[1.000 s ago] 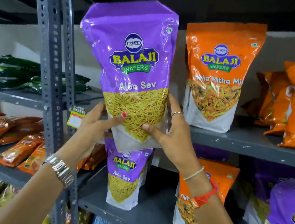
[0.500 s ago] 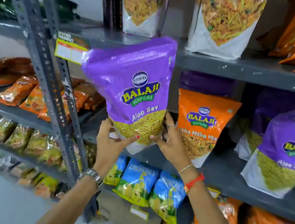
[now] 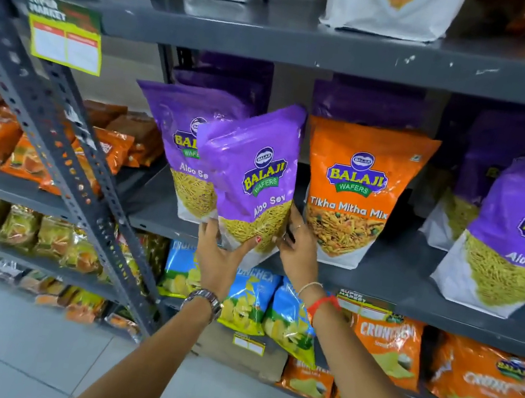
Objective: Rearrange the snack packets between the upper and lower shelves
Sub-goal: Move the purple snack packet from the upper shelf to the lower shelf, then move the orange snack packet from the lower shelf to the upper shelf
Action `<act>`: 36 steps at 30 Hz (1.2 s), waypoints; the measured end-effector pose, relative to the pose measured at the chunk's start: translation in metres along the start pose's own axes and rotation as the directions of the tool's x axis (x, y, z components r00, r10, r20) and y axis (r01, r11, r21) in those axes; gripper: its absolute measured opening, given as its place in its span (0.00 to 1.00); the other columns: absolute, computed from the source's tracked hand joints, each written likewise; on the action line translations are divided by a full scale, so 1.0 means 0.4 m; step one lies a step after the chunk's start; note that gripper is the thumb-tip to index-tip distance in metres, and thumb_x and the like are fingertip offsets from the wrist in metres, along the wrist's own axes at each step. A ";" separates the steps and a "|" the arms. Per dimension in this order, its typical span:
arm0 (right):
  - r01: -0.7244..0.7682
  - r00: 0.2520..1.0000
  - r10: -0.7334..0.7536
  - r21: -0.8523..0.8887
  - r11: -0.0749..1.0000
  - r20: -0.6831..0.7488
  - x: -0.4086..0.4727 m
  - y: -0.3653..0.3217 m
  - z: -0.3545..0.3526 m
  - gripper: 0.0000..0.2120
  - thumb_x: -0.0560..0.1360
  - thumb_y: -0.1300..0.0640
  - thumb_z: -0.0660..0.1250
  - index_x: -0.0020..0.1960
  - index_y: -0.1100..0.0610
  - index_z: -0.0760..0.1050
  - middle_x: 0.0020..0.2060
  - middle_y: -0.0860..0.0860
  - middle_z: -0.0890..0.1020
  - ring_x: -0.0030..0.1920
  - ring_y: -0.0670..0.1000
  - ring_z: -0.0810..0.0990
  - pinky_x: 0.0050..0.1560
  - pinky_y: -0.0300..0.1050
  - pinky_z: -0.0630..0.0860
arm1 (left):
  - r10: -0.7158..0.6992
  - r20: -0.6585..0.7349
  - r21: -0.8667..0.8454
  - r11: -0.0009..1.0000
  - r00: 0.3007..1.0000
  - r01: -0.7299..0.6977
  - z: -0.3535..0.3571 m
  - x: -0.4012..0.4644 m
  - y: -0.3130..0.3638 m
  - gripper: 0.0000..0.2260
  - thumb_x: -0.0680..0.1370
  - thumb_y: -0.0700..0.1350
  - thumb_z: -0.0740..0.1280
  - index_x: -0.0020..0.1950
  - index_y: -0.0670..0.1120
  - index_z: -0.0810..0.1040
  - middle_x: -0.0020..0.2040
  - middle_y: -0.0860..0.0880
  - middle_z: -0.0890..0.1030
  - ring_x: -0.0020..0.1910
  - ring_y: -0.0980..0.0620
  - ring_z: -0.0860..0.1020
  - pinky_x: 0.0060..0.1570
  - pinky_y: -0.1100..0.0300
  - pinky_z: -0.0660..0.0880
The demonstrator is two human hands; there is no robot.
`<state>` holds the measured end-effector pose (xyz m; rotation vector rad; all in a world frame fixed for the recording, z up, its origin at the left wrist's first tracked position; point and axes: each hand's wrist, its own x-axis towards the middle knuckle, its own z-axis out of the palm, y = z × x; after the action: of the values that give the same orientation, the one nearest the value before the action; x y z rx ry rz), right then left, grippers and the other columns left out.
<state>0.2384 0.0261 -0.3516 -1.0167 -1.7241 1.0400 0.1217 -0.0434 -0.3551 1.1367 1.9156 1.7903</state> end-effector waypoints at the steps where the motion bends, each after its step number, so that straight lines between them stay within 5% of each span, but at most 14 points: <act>1: -0.002 0.999 0.001 -0.014 1.000 -0.040 0.005 0.014 0.008 0.34 0.71 0.73 0.63 0.72 0.50 0.64 0.63 0.53 0.79 0.62 0.48 0.77 0.64 0.52 0.76 | 0.000 -0.007 0.016 1.000 1.000 0.000 0.009 0.007 -0.004 0.32 0.62 0.52 0.77 0.60 0.42 0.71 0.54 0.44 0.72 0.53 0.46 0.72 0.51 0.55 0.73; 7: 0.065 0.985 -0.085 -0.133 0.989 -0.148 0.010 0.031 0.038 0.27 0.72 0.71 0.63 0.69 0.56 0.69 0.64 0.58 0.77 0.62 0.58 0.77 0.61 0.60 0.76 | -0.020 -0.073 0.147 0.989 0.997 0.031 0.058 0.042 -0.015 0.35 0.63 0.57 0.75 0.62 0.40 0.69 0.59 0.42 0.73 0.58 0.42 0.72 0.54 0.45 0.74; 10: 0.103 0.966 -0.133 -0.141 0.985 -0.221 -0.012 0.028 0.020 0.23 0.72 0.70 0.64 0.66 0.57 0.72 0.66 0.57 0.75 0.65 0.54 0.75 0.66 0.52 0.74 | -0.036 -0.065 0.135 0.990 0.997 0.044 0.080 0.053 -0.014 0.35 0.64 0.56 0.75 0.64 0.41 0.67 0.60 0.43 0.71 0.59 0.42 0.71 0.55 0.46 0.73; 13: 0.155 0.846 -0.217 -0.164 0.974 -0.487 -0.036 0.017 -0.030 0.18 0.72 0.69 0.64 0.60 0.60 0.76 0.60 0.58 0.79 0.60 0.48 0.76 0.64 0.37 0.72 | -0.041 -0.162 -0.092 0.995 0.986 0.027 0.088 0.022 -0.007 0.37 0.63 0.46 0.78 0.67 0.42 0.63 0.61 0.47 0.64 0.62 0.48 0.67 0.62 0.59 0.69; 16: 0.167 0.700 -0.212 -0.133 0.977 -0.682 -0.054 0.011 -0.096 0.18 0.70 0.70 0.66 0.58 0.58 0.76 0.55 0.50 0.73 0.55 0.42 0.76 0.54 0.48 0.80 | 0.093 -0.273 -0.067 0.991 0.958 -0.115 0.100 -0.047 -0.006 0.32 0.66 0.46 0.76 0.66 0.45 0.65 0.60 0.50 0.63 0.63 0.53 0.66 0.61 0.49 0.69; 18: 0.102 0.653 -0.187 -0.160 0.982 -0.734 -0.061 0.022 -0.137 0.21 0.68 0.68 0.69 0.61 0.59 0.74 0.56 0.54 0.70 0.56 0.48 0.75 0.56 0.43 0.76 | 0.187 -0.149 -0.105 0.973 0.971 -0.204 0.131 -0.076 0.017 0.23 0.70 0.44 0.72 0.63 0.46 0.68 0.58 0.55 0.66 0.60 0.50 0.69 0.59 0.47 0.71; 21: -0.084 0.720 -0.035 -0.138 0.987 -0.693 -0.051 0.065 -0.190 0.38 0.63 0.62 0.76 0.69 0.59 0.64 0.64 0.62 0.66 0.66 0.56 0.68 0.63 0.30 0.63 | 0.165 0.195 -0.181 0.975 0.967 -0.130 0.194 -0.073 0.064 0.24 0.73 0.44 0.69 0.67 0.46 0.65 0.62 0.59 0.67 0.65 0.63 0.67 0.63 0.65 0.67; 24: -0.154 0.866 0.165 0.063 0.986 -0.472 -0.028 0.096 -0.228 0.53 0.59 0.56 0.81 0.74 0.58 0.52 0.70 0.57 0.62 0.72 0.52 0.62 0.71 0.41 0.61 | 0.029 0.428 -0.173 0.984 0.903 0.051 0.254 -0.039 0.075 0.39 0.70 0.47 0.72 0.74 0.46 0.53 0.72 0.51 0.59 0.72 0.58 0.59 0.69 0.64 0.59; 28: -0.255 0.911 0.276 0.109 0.961 -0.307 -0.016 0.105 -0.261 0.38 0.63 0.63 0.78 0.67 0.61 0.63 0.57 0.52 0.74 0.59 0.48 0.73 0.62 0.45 0.72 | -0.043 0.555 -0.177 0.970 0.831 0.168 0.285 -0.008 0.074 0.33 0.71 0.37 0.70 0.72 0.42 0.57 0.64 0.49 0.69 0.63 0.52 0.69 0.54 0.74 0.70; 31: -0.260 0.902 0.268 0.070 0.963 -0.338 -0.031 0.106 -0.269 0.31 0.64 0.62 0.78 0.63 0.61 0.68 0.57 0.57 0.77 0.60 0.52 0.74 0.61 0.51 0.73 | -0.067 0.517 -0.112 0.983 0.853 0.145 0.280 -0.003 0.066 0.25 0.73 0.37 0.68 0.68 0.40 0.64 0.63 0.44 0.74 0.62 0.46 0.73 0.57 0.60 0.72; 36: -0.226 0.892 0.198 -0.020 0.974 -0.407 -0.101 0.066 -0.258 0.36 0.56 0.42 0.75 0.58 0.59 0.71 0.54 0.59 0.81 0.57 0.57 0.78 0.54 0.54 0.77 | -0.041 0.515 -0.103 0.989 0.856 0.109 0.241 -0.034 0.075 0.22 0.74 0.37 0.67 0.67 0.41 0.67 0.61 0.44 0.76 0.60 0.47 0.74 0.58 0.54 0.72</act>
<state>0.3522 0.0210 -0.3566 -1.3810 -1.3364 0.8346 0.2061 0.0136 -0.3497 1.3091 1.4831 1.3624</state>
